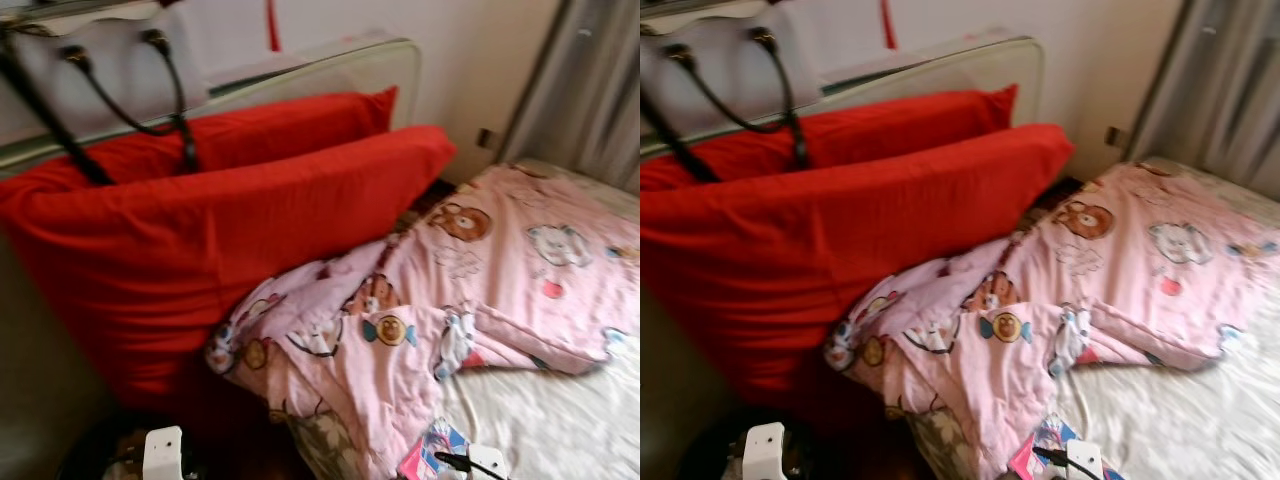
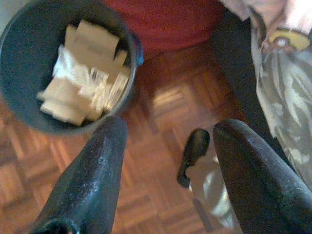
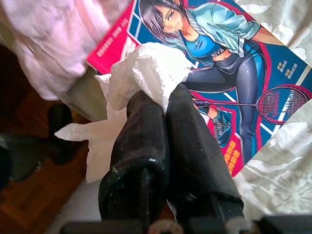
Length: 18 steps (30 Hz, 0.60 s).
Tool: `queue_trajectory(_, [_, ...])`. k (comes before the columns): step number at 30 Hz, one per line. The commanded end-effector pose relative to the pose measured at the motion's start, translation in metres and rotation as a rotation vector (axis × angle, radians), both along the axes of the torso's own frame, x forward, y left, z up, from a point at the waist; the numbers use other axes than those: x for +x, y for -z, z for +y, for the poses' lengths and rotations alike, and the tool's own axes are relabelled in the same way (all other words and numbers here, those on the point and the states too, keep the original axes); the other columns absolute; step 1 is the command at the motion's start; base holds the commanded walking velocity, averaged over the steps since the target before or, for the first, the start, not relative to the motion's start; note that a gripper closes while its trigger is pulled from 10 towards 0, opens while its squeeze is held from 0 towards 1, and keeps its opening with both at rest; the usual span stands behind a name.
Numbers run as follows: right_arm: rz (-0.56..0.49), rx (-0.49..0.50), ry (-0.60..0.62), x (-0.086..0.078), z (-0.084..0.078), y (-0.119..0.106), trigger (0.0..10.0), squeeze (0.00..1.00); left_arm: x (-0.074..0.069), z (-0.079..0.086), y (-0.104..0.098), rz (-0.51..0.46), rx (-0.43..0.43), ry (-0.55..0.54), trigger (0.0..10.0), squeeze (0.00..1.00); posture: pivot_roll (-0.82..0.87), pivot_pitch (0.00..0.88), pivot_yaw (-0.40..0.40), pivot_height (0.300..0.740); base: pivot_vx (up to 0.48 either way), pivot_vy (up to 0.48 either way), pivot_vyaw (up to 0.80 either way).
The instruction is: Clean up the room
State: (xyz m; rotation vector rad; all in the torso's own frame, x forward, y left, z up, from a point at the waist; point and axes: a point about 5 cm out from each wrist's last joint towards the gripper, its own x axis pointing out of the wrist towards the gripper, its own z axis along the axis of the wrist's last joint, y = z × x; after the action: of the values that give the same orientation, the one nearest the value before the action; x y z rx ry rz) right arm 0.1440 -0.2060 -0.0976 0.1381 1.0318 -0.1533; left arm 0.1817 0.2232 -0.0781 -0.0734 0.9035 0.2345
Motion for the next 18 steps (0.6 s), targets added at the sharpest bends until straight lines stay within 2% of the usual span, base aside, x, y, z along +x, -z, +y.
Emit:
queue_trajectory(1, [-0.01,0.01,-0.002,0.0037,0.0047,-0.0006,10.0,0.0,-0.0011,0.0055,-0.0005,0.014,0.023,0.009,10.0,0.0,0.03,0.0,-0.013,0.74,0.0,0.0,0.8])
queue_trajectory(7, [-0.01,0.01,-0.005,0.0041,0.0041,-0.0008,10.0,0.0,-0.0052,0.0052,0.0015,0.025,0.027,0.013,10.0,0.0,0.03,0.0,-0.013,0.74,0.0,0.0,0.8])
queue_trajectory(16, [-0.005,0.017,0.008,0.004,0.004,-0.0007,10.0,0.0,-0.0058,0.0042,0.0021,0.034,0.024,0.032,10.0,0.0,0.04,0.0,-0.01,0.74,0.0,0.0,0.0])
queue_trajectory(18, [-0.004,0.018,0.006,0.0039,0.0041,-0.0006,10.0,0.0,-0.0059,0.0043,0.0021,0.034,0.022,0.031,10.0,0.0,0.04,0.0,-0.01,0.74,0.0,0.345,0.0])
